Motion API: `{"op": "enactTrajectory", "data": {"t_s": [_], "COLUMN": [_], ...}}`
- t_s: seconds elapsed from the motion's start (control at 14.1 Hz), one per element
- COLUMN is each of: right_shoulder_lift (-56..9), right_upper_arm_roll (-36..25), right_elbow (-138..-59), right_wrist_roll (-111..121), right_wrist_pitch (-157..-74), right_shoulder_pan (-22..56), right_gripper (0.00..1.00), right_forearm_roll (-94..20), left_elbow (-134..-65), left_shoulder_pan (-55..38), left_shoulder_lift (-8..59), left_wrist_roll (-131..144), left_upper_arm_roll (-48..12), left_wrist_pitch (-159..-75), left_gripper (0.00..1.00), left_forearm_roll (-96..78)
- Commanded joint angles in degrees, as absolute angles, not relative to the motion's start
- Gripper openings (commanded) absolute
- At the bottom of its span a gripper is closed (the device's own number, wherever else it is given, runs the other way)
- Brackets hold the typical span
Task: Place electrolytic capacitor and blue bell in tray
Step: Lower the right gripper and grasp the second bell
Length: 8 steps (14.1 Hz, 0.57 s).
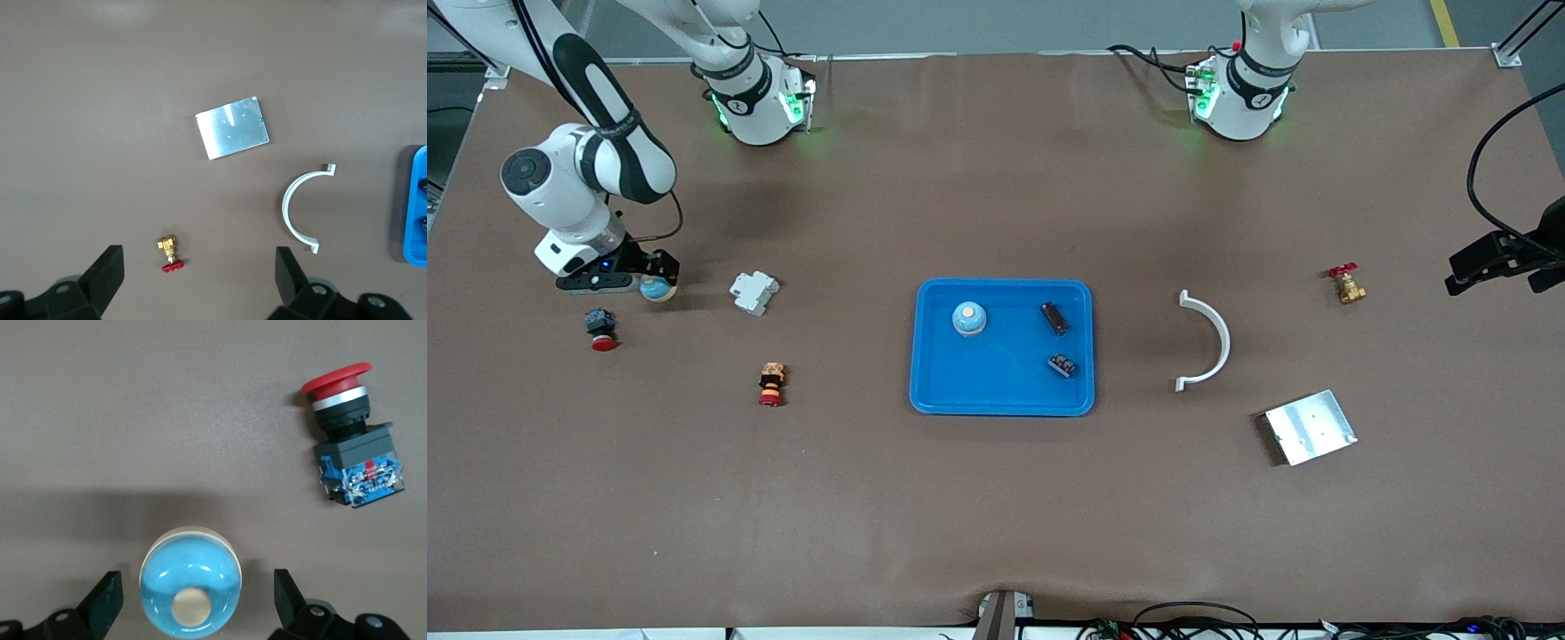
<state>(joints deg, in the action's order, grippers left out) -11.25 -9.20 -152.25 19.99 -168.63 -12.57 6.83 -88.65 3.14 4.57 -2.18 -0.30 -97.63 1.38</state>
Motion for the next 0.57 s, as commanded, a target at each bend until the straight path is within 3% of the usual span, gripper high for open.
{"op": "enactTrajectory", "data": {"t_s": [0.0,0.42,0.5], "right_shoulder_lift": [-13.4,-13.5,-13.5], "right_upper_arm_roll": [-8.6,-8.6,-8.5], "right_elbow": [-150.6,-150.6,-150.6], "right_wrist_roll": [21.0,21.0,21.0], "right_wrist_pitch": [-168.8,-168.8,-168.8], "right_shoulder_pan": [-13.6,-13.5,-13.4], "right_gripper": [1.00,1.00,0.83], "right_forearm_roll": [7.0,7.0,7.0], "left_elbow": [-88.2,-88.2,-88.2], "left_shoulder_pan": [3.0,3.0,3.0], "left_shoulder_lift": [4.6,4.6,4.7], "left_wrist_roll": [-1.6,-1.6,-1.6], "left_upper_arm_roll": [0.2,0.2,0.2], "left_wrist_pitch": [-97.0,-97.1,-97.1], "left_gripper": [1.00,1.00,1.00], "left_forearm_roll": [0.5,0.6,0.6]}}
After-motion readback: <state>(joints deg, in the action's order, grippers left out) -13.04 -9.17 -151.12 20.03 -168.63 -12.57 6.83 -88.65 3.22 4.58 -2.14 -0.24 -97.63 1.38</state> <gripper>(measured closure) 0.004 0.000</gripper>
